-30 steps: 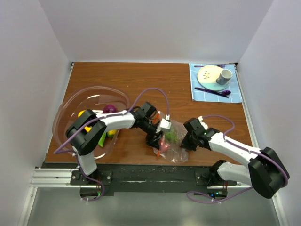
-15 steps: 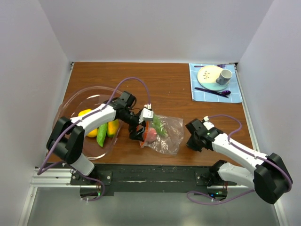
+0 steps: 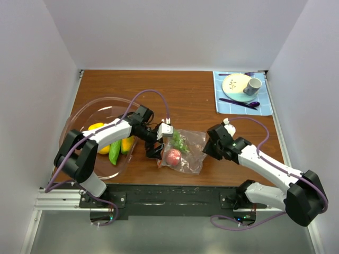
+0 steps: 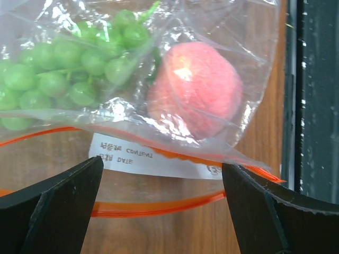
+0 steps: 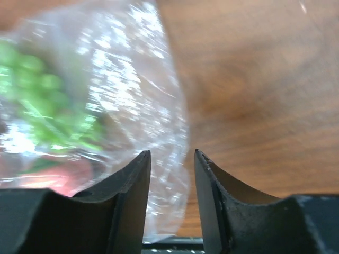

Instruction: Open the zip-top bag and remove the fake food

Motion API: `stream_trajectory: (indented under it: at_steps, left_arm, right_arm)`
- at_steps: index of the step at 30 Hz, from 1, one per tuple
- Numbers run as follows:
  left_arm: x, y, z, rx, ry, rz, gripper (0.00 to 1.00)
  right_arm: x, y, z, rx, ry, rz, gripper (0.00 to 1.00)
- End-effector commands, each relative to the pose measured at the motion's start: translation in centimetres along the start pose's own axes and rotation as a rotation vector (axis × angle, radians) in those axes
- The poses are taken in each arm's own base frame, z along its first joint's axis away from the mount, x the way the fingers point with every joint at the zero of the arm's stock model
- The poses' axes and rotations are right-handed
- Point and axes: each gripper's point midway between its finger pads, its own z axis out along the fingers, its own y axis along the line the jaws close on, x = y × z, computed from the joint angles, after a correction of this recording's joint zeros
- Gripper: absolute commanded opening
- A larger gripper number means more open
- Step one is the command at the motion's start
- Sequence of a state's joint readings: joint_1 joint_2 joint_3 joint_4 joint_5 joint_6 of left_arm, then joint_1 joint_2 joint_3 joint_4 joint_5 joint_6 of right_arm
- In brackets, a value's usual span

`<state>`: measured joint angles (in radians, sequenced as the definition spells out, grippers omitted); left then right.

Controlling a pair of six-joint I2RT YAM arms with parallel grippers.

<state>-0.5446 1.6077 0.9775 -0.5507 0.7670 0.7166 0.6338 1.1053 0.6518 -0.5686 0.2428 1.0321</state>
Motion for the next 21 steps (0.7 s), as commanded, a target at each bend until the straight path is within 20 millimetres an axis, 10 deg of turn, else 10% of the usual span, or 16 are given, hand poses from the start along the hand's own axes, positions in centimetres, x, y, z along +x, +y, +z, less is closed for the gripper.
stream_trajectory:
  at_steps: [1, 17, 21]
  left_arm:
    - [-0.9, 1.8, 0.3, -0.069, -0.033, 0.018, 1.0]
    - [2.2, 3.6, 2.2, -0.097, 0.038, -0.006, 1.0]
    - [2.0, 3.4, 2.5, -0.085, 0.016, -0.01, 1.0]
  right_arm:
    - [-2.4, 1.5, -0.3, -0.026, -0.093, -0.023, 0.43]
    - [1.4, -0.3, 6.3, 0.017, -0.016, -0.045, 0.38]
    - [1.8, 0.2, 6.6, -0.037, -0.017, -0.023, 0.06]
